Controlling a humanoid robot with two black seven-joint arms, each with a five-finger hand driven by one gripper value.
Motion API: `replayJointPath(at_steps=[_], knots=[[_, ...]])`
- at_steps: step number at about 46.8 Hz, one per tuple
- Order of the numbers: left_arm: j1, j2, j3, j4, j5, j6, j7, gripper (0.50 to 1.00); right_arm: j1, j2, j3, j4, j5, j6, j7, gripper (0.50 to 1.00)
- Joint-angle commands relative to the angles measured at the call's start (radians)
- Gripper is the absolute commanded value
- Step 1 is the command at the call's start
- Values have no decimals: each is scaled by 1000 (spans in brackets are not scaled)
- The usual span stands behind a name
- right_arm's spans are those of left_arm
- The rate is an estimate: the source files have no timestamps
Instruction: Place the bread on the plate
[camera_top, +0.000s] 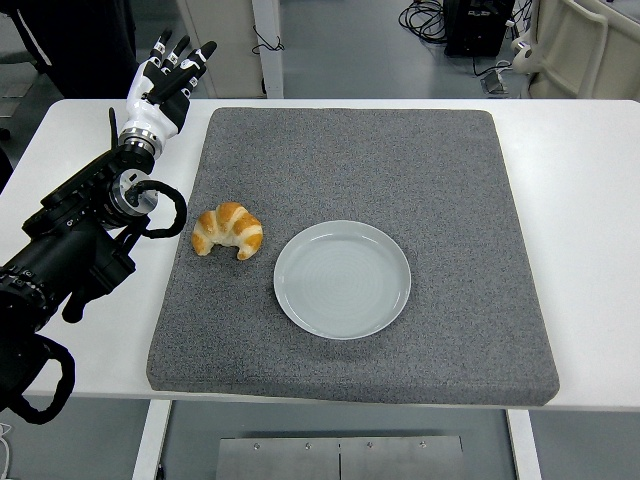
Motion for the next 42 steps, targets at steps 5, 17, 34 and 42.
replayJointPath(at_steps=[5, 17, 34, 42], knots=[[-7, 4, -3, 2, 10, 2, 1, 971, 0, 0, 0, 0, 0, 0, 0, 1000], [-12, 7, 18, 0, 25, 2, 11, 971, 0, 0, 0, 0, 0, 0, 0, 1000], [23, 171, 67, -216, 102, 17, 18, 971, 0, 0, 0, 0, 0, 0, 0, 1000], [25, 226, 155, -310, 103, 55, 18, 969, 0, 0, 0, 0, 0, 0, 0, 1000]])
